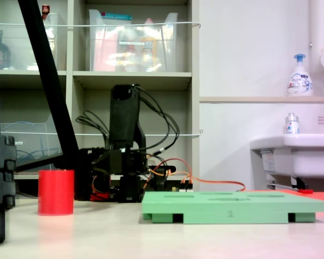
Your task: Put the cylinder block into the corresponding hole
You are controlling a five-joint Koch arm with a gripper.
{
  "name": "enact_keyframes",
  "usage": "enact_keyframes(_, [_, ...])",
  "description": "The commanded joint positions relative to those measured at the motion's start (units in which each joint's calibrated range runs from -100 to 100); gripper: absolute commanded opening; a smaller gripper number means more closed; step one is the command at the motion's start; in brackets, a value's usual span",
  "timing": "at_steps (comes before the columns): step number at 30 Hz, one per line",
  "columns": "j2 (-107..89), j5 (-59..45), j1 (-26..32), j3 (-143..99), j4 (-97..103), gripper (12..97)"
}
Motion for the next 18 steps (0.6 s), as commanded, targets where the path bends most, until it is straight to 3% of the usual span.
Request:
enact_keyframes(1, [6.13, 0.88, -0.68, 3.65, 8.22, 80.3])
enact_keyframes(18, [32.11, 3.61, -2.10, 24.09, 8.22, 79.3])
